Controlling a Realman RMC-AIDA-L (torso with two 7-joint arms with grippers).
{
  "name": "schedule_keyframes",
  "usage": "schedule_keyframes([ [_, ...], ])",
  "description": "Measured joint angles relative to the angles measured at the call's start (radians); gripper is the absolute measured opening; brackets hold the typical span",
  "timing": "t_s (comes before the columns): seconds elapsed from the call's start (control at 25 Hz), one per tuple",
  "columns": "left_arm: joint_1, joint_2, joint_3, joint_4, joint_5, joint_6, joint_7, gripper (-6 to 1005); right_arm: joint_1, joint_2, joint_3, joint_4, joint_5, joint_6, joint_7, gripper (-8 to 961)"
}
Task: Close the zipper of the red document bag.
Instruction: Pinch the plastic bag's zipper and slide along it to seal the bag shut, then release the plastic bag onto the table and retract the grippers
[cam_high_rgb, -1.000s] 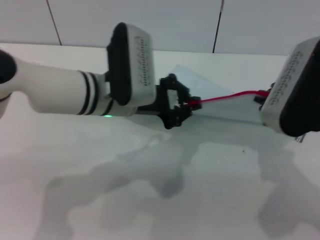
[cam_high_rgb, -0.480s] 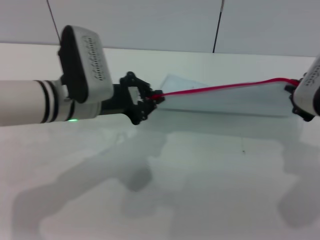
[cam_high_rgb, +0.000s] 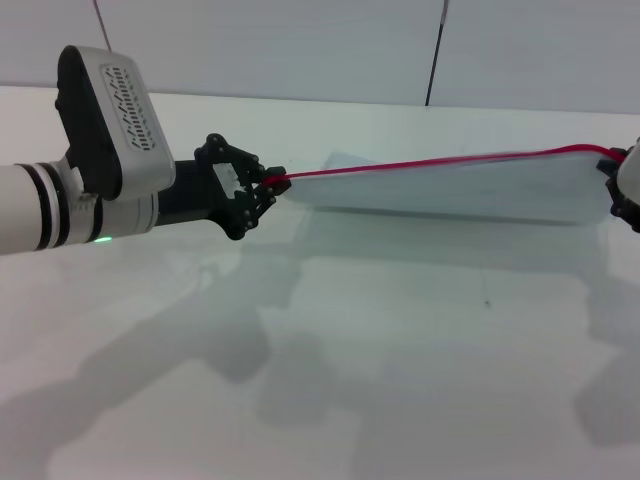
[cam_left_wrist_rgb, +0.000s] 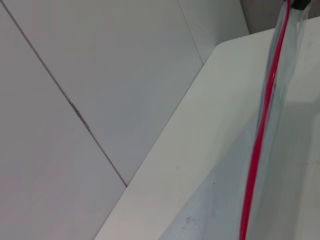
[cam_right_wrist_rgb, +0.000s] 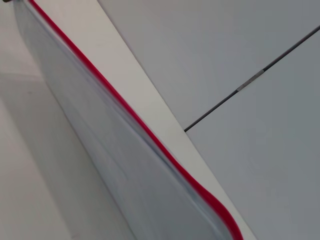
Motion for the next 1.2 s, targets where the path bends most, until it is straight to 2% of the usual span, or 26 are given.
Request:
schedule_keyframes([
  [0.6, 0.002, -0.002, -0.024, 0.001, 0.0, 0.001, -0.002, 89, 0.002, -0.001, 0.015, -0.001, 0.0, -0.002, -0.002, 34],
  [0.88, -0.009, -0.003, -0.059, -0.009, -0.077, 0.01, 0.005, 90, 0.011, -0.001, 0.01, 0.009, 0.001, -0.01, -0.005, 38],
  [1.16, -0.019, -0.002, -0.096, -0.013, -0.15, 0.015, 0.007, 323, 0.012, 0.002, 0.011, 0.005, 0.003, 0.006, 0.008, 60],
  [1.2, -0.021, -0.002, -0.098, -0.013, -0.151, 0.011, 0.006, 345, 0.012, 0.003, 0.011, 0.008, 0.003, 0.017, 0.014, 97],
])
